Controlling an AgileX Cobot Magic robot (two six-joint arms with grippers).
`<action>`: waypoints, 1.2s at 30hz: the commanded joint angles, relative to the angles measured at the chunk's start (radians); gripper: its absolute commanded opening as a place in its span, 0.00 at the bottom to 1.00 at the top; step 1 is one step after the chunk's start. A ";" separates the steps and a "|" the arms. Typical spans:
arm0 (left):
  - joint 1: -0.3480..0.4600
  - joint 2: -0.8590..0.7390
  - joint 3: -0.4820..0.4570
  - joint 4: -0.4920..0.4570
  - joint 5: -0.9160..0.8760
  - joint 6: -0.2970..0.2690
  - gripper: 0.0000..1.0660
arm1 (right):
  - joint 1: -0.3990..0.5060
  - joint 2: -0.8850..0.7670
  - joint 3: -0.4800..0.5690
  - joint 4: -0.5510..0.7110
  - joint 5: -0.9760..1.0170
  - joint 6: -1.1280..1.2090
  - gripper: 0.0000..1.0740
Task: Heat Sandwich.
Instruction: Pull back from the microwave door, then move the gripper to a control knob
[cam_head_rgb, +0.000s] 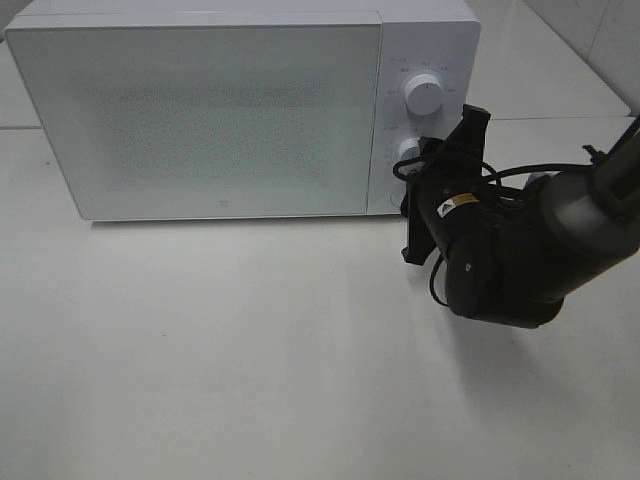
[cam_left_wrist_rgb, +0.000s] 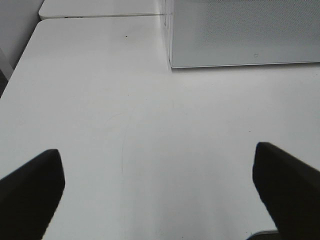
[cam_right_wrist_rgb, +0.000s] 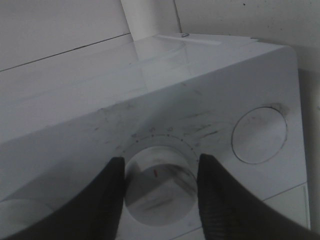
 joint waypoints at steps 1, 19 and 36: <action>0.004 -0.023 0.003 -0.003 -0.009 -0.003 0.91 | 0.006 -0.018 -0.024 -0.078 -0.058 -0.011 0.07; 0.004 -0.023 0.003 -0.003 -0.009 -0.003 0.91 | 0.006 -0.018 -0.024 -0.074 -0.058 -0.032 0.37; 0.004 -0.023 0.003 -0.003 -0.009 -0.003 0.91 | 0.006 -0.018 -0.012 -0.083 -0.058 -0.126 0.71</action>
